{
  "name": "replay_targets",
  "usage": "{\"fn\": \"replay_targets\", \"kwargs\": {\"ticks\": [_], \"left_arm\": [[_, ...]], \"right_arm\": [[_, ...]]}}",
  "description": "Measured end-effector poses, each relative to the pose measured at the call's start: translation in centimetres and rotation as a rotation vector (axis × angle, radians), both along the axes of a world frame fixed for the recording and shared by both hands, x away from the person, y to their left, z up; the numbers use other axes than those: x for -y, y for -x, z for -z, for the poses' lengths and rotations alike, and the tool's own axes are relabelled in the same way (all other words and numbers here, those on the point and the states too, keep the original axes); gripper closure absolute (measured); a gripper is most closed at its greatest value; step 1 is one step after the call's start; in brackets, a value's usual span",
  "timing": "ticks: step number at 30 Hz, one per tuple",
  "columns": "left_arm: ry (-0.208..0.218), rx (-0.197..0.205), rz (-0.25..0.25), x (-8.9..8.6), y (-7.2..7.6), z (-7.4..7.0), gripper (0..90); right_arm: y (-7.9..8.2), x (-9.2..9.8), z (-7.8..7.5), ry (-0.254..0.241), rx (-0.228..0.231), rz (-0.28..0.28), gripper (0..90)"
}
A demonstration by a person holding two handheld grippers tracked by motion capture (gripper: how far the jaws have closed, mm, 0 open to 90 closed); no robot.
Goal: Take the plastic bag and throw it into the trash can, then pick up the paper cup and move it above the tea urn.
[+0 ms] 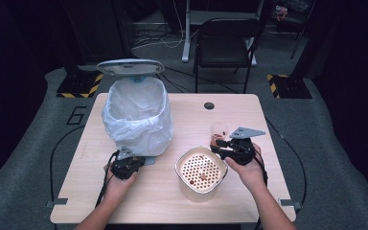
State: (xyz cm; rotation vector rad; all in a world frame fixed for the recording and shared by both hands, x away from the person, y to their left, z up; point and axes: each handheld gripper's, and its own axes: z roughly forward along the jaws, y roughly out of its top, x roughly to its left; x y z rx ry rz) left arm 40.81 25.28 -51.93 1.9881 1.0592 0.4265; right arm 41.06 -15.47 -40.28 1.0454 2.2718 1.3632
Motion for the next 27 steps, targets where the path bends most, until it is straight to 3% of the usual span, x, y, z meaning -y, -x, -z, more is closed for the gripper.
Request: {"fn": "replay_targets", "kwargs": {"ticks": [3, 6, 11, 15, 19, 24, 27], "left_arm": [[0.001, -0.001, -0.001, 0.0, 0.0, 0.0, 90.0], [0.002, 0.001, -0.001, 0.0, 0.0, 0.0, 90.0], [-0.002, 0.001, 0.004, -0.1, 0.0, 0.0, 90.0], [0.003, 0.003, -0.001, 0.0, 0.0, 0.0, 90.0], [0.003, 0.005, 0.000, 0.0, 0.0, 0.0, 90.0], [0.001, 0.002, 0.003, -0.1, 0.0, 0.0, 90.0], [0.003, 0.003, 0.001, 0.0, 0.0, 0.0, 90.0]], "right_arm": [[-0.6, 1.6, -0.7, -0.040, 0.007, 0.039, 54.9], [-1.5, 3.5, -0.8, -0.069, 0.028, 0.112, 48.3], [-3.1, 5.5, 1.2, 0.004, 0.021, 0.201, 39.3], [-3.8, 5.7, 3.3, 0.031, 0.023, 0.232, 30.7], [-4.5, 5.0, 4.5, 0.074, 0.024, 0.223, 21.6], [-5.5, 4.1, 5.2, 0.060, 0.044, 0.217, 17.6], [-6.3, 3.5, 5.6, 0.066, 0.030, 0.213, 15.6]]}}
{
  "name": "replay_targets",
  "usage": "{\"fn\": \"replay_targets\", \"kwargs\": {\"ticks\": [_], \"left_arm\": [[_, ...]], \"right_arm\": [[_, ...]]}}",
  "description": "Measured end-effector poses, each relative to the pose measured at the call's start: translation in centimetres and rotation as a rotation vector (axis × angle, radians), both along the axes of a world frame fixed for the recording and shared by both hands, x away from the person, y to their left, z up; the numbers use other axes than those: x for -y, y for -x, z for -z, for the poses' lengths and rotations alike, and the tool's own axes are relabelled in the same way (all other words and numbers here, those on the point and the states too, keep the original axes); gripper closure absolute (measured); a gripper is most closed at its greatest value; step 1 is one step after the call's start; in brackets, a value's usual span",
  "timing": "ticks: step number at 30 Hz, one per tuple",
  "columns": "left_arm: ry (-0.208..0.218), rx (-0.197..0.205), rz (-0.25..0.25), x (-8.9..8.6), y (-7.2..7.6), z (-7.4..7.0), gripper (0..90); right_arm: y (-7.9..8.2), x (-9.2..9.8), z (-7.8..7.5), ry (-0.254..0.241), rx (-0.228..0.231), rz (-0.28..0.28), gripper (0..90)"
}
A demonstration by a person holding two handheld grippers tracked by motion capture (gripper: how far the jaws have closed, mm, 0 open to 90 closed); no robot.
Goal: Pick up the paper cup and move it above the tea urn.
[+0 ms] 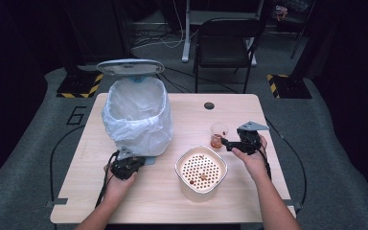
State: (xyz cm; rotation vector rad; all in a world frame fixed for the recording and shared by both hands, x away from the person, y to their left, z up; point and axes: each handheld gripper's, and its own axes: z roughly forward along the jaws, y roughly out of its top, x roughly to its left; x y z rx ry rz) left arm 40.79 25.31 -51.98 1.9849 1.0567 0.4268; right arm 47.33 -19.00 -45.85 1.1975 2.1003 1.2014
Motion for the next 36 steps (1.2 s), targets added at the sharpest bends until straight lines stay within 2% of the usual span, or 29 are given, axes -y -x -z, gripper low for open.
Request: {"fn": "replay_targets", "kwargs": {"ticks": [6, 16, 25, 36], "left_arm": [[0.003, 0.000, -0.002, 0.0, 0.0, 0.0, 90.0], [0.010, 0.001, -0.005, -0.1, 0.1, 0.1, 90.0], [0.023, -0.005, -0.012, 0.0, 0.1, 0.1, 90.0], [0.022, -0.003, -0.009, 0.0, 0.1, 0.1, 90.0]], "right_arm": [[-0.8, -1.5, 0.0, 0.010, 0.014, -0.030, 15.2], [-2.2, -3.4, 1.2, 0.039, -0.024, -0.029, 13.8], [-3.1, -4.0, 2.3, 0.057, -0.038, -0.019, 14.9], [-3.7, -4.0, 2.9, 0.053, -0.040, -0.016, 29.5]]}}
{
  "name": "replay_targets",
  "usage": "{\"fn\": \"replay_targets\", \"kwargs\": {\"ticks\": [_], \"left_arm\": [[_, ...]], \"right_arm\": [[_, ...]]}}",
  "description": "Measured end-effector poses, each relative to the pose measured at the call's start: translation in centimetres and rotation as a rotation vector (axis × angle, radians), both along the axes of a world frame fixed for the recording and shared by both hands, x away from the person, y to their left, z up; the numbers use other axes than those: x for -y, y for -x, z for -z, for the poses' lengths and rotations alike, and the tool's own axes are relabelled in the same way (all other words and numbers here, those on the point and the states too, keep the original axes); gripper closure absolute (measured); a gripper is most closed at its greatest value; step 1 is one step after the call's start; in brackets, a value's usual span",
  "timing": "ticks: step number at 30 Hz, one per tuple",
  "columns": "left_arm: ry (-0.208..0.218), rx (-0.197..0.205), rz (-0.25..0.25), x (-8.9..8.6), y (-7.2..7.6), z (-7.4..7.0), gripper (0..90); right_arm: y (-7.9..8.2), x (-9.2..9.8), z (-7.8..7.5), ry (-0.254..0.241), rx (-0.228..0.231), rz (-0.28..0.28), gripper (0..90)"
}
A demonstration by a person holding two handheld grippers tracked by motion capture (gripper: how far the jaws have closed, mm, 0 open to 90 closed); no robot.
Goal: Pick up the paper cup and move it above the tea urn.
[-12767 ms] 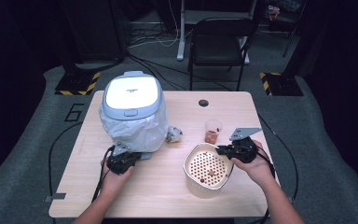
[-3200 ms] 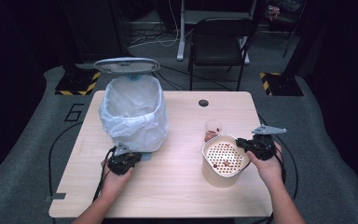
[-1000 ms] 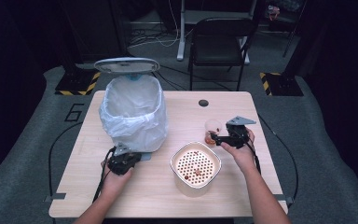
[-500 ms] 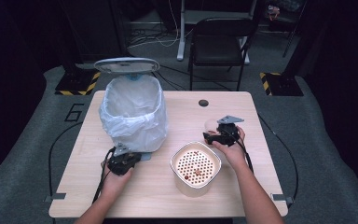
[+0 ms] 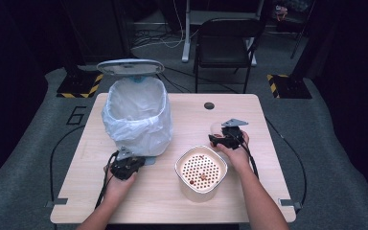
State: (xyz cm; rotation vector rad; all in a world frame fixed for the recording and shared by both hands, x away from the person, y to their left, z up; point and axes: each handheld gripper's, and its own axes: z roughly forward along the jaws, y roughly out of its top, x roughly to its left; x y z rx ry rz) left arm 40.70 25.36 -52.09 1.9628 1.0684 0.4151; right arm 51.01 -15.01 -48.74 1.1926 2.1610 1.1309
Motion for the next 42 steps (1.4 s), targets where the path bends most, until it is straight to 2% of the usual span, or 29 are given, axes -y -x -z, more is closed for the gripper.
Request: {"fn": "replay_targets", "kwargs": {"ticks": [7, 14, 15, 18, 19, 24, 29, 42], "left_arm": [[-0.006, 0.002, 0.002, 0.0, 0.0, 0.0, 90.0], [-0.012, 0.006, 0.003, 0.0, 0.0, 0.0, 90.0], [-0.001, 0.001, 0.003, 0.0, 0.0, 0.0, 90.0], [-0.004, 0.000, 0.004, 0.0, 0.0, 0.0, 90.0], [-0.019, 0.009, 0.006, 0.0, -0.1, 0.0, 90.0], [-0.011, 0.004, 0.004, 0.0, -0.1, 0.0, 90.0], [-0.015, 0.004, 0.006, 0.0, -0.1, -0.1, 90.0], [-0.014, 0.001, 0.006, 0.0, -0.1, -0.1, 90.0]], "right_arm": [[0.5, 0.3, -0.1, 0.012, 0.012, -0.008, 36.9], [1.8, 1.1, -0.8, 0.046, 0.017, -0.047, 39.3], [1.9, 1.3, -1.1, 0.047, 0.025, -0.052, 39.5], [2.6, 1.8, -1.9, 0.031, 0.035, -0.058, 40.0], [2.8, 1.9, -2.2, 0.023, 0.033, -0.056, 40.0], [4.0, 2.3, -3.6, 0.017, 0.055, -0.086, 40.6], [5.1, 2.5, -5.4, 0.040, 0.060, -0.108, 42.5], [8.3, 2.5, -10.0, 0.101, 0.160, -0.183, 47.5]]}}
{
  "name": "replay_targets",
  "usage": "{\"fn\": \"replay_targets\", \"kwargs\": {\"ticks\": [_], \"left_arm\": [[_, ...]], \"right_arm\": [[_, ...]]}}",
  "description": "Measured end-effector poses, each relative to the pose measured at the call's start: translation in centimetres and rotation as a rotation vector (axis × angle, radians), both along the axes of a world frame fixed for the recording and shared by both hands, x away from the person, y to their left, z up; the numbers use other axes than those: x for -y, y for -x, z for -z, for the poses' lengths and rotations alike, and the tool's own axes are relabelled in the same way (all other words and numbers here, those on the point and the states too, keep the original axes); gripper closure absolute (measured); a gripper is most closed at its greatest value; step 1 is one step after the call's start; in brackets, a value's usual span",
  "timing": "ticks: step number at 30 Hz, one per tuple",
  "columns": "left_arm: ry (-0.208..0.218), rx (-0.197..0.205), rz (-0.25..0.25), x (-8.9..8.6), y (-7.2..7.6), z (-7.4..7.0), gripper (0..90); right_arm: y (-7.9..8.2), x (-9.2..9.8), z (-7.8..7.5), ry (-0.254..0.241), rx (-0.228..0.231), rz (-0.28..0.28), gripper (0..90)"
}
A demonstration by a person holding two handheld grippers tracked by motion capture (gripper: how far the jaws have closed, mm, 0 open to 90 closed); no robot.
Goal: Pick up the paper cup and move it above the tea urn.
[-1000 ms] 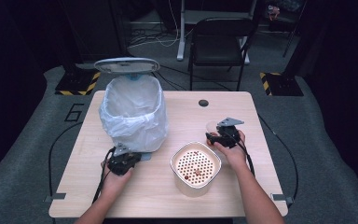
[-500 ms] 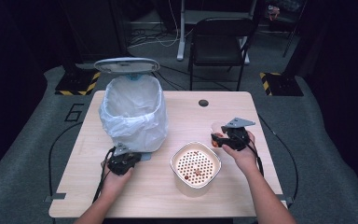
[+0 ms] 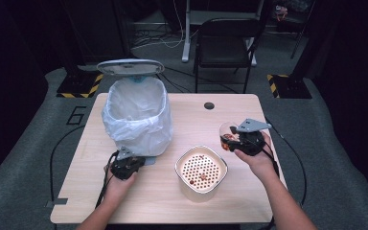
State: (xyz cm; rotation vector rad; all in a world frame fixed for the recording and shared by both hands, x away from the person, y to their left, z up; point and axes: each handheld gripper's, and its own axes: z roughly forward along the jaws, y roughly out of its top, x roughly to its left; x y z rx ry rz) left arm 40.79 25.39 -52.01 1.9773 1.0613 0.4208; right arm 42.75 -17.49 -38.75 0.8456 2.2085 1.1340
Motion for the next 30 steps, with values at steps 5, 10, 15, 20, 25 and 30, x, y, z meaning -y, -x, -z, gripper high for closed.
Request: {"fn": "replay_targets", "kwargs": {"ticks": [5, 10, 15, 20, 25, 30], "left_arm": [[0.001, 0.000, -0.001, 0.0, 0.0, 0.0, 90.0], [0.000, 0.000, -0.001, 0.0, 0.0, 0.0, 90.0], [0.000, 0.000, -0.002, 0.0, 0.0, 0.0, 90.0], [-0.002, 0.001, -0.001, 0.0, 0.0, 0.0, 90.0], [-0.006, 0.003, -0.003, 0.1, 0.0, 0.0, 90.0], [0.001, -0.002, -0.003, 0.1, 0.0, 0.0, 90.0]], "right_arm": [[0.7, -0.3, -1.0, 0.001, 0.031, -0.021, 48.8], [1.1, -0.6, -1.3, -0.003, 0.062, -0.026, 49.7], [1.6, -0.6, -1.4, -0.002, 0.087, -0.027, 50.5], [2.0, -0.7, -1.5, 0.014, 0.107, -0.032, 50.6], [2.5, -1.2, -1.4, 0.059, 0.133, -0.035, 50.6], [3.0, -1.8, -1.6, 0.130, 0.172, -0.069, 50.7]]}}
